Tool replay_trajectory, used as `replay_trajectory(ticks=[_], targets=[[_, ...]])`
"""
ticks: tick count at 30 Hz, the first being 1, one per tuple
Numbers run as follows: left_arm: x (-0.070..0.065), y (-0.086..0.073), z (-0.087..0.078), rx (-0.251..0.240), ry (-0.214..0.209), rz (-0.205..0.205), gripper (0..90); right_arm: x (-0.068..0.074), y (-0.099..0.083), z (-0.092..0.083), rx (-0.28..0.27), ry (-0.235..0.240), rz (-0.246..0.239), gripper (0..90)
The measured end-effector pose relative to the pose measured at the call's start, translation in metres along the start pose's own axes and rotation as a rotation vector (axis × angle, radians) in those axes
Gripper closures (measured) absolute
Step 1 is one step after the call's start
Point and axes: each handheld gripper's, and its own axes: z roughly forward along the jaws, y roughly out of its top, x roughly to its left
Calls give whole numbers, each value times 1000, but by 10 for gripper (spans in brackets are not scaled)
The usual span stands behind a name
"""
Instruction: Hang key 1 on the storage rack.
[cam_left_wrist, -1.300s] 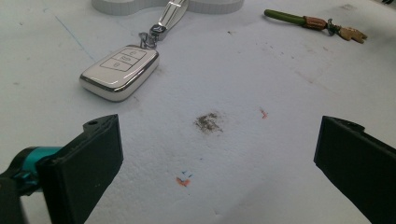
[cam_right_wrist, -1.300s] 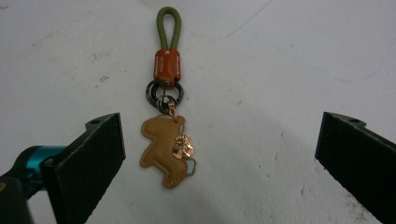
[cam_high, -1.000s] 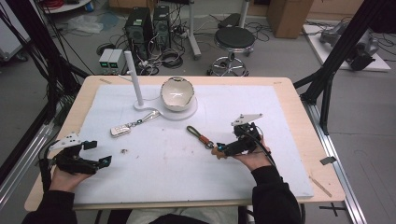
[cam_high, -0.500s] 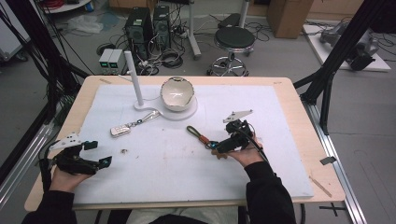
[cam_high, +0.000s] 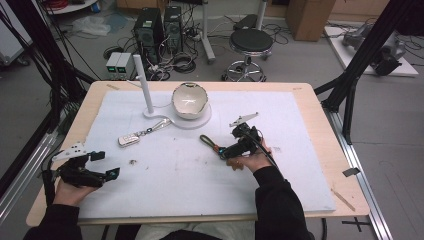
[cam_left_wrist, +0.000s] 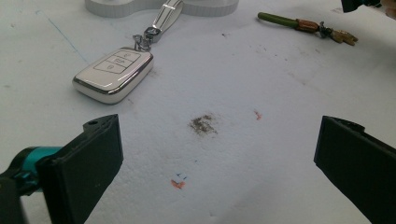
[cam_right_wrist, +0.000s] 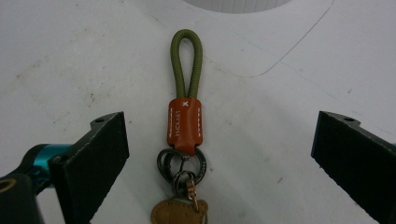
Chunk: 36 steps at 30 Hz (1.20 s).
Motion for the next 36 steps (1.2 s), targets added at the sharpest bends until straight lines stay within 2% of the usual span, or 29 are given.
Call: replay_trajectory(ticks=[3, 10, 13, 16, 17, 19, 25, 27, 29, 32, 33, 36], targets=[[0, -1, 0, -4, -1, -1, 17, -2, 3, 10, 23, 7, 2, 31], [-1, -1, 1, 5, -7, 1, 17, -5, 4, 21, 60, 2, 8, 44], [-1, -1, 1, 4, -5, 0, 17, -8, 5, 26, 82, -21, 11, 50], [-1, -2, 1, 4, -6, 1, 17, -6, 7, 30, 106, -65, -15, 79], [-1, -2, 1, 6, -6, 0, 17, -5, 8, 32, 106, -62, -20, 120], [-1, -2, 1, 11, -6, 7, 17, -4, 8, 32, 102, -58, -19, 138], [-1, -2, 0, 4, -4, 0, 17, 4, 10, 33, 104, -55, -65, 254], [-1, -2, 0, 5, -4, 1, 17, 7, 10, 34, 111, -30, -71, 326], [-1, -2, 0, 5, -6, 1, 17, 8, 9, 35, 117, -20, -75, 346], [-1, -3, 1, 8, -5, 1, 17, 11, 9, 36, 130, 0, -98, 446], [-1, -3, 1, 10, -5, 3, 17, 13, 10, 35, 129, 2, -111, 513], [-1, -3, 1, 11, -6, 7, 17, 20, 10, 34, 137, 18, -133, 642]])
